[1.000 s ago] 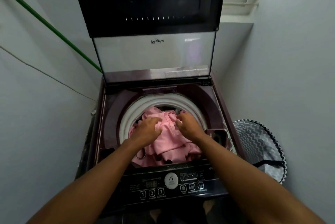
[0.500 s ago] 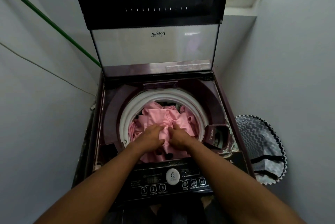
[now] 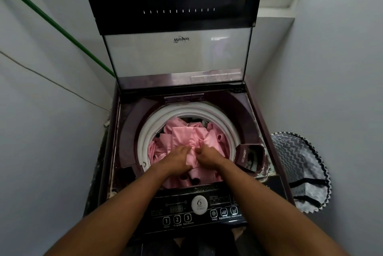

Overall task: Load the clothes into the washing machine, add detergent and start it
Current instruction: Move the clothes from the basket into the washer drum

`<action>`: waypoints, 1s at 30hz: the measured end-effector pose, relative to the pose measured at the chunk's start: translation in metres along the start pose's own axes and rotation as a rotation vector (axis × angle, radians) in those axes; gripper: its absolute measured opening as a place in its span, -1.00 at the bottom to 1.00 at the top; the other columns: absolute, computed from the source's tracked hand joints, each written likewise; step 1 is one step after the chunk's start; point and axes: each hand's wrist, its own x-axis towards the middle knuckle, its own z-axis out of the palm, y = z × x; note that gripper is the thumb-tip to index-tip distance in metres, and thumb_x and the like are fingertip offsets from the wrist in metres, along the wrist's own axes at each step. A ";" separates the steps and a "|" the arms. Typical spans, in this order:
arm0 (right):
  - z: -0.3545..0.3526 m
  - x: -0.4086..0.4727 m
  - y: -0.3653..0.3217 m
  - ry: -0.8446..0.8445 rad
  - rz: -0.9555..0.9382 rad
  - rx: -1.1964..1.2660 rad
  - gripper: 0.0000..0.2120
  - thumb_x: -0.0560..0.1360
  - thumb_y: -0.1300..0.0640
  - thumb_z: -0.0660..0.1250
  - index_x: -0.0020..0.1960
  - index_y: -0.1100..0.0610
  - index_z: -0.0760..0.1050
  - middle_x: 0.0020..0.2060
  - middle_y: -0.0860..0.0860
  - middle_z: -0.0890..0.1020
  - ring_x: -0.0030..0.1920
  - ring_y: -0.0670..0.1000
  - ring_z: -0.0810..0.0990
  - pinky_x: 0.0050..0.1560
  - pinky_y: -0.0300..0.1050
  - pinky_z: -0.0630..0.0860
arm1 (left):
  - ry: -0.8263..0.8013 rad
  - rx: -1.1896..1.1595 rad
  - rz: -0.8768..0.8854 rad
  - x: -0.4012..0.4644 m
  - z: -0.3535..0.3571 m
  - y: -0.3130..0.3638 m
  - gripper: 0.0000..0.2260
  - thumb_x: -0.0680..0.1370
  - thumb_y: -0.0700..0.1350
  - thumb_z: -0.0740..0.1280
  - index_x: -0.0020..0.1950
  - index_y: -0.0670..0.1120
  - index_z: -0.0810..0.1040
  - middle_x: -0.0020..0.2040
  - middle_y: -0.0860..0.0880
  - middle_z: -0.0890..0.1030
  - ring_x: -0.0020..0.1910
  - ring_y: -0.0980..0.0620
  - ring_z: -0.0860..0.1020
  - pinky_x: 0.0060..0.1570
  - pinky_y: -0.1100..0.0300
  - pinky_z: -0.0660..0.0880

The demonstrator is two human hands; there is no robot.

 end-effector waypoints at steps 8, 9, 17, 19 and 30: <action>-0.013 -0.002 -0.006 0.200 0.067 0.150 -0.72 0.52 0.13 0.22 0.13 0.15 0.62 0.03 0.17 0.67 0.02 0.20 0.63 -0.12 -0.08 0.46 | 0.058 -0.208 -0.061 -0.005 -0.018 -0.004 -0.38 0.55 -0.05 0.39 0.56 -0.02 0.24 0.45 -0.09 0.43 0.39 -0.06 0.44 0.29 0.14 0.41; -0.019 -0.005 -0.010 0.297 0.064 0.174 -0.65 0.49 0.12 0.22 0.23 0.10 0.58 0.04 0.13 0.68 0.02 0.18 0.62 -0.13 -0.05 0.48 | 0.100 -0.252 -0.069 -0.007 -0.021 -0.005 -0.42 0.55 -0.07 0.39 0.54 -0.02 0.29 0.41 -0.09 0.47 0.35 -0.05 0.48 0.26 0.15 0.43; -0.069 -0.013 -0.063 0.534 -0.037 0.316 -0.75 0.41 0.08 0.29 -0.38 0.19 0.45 -0.42 0.11 0.57 -0.32 0.12 0.53 -0.30 -0.10 0.38 | 0.474 -0.304 0.010 -0.028 -0.078 -0.002 -0.63 0.50 -0.21 0.36 0.32 -0.05 0.57 0.18 0.01 0.59 0.09 0.08 0.55 0.09 0.35 0.39; -0.085 -0.015 -0.076 0.613 -0.091 0.325 -0.72 0.41 0.07 0.33 -0.38 0.23 0.50 -0.41 0.15 0.59 -0.31 0.11 0.51 -0.29 -0.09 0.36 | 0.553 -0.276 0.058 -0.032 -0.095 0.000 -0.64 0.49 -0.22 0.38 0.29 -0.05 0.58 0.19 -0.01 0.59 0.13 0.06 0.55 0.19 0.26 0.43; -0.189 -0.085 -0.174 0.764 -0.452 0.541 -0.71 0.52 0.05 0.34 -0.34 0.13 0.51 -0.44 0.02 0.54 -0.43 -0.06 0.44 -0.36 -0.13 0.41 | 1.073 -0.187 0.139 -0.098 -0.191 0.039 -0.50 0.51 -0.26 0.38 0.44 -0.09 0.38 0.41 -0.06 0.36 0.37 -0.02 0.39 0.39 0.30 0.29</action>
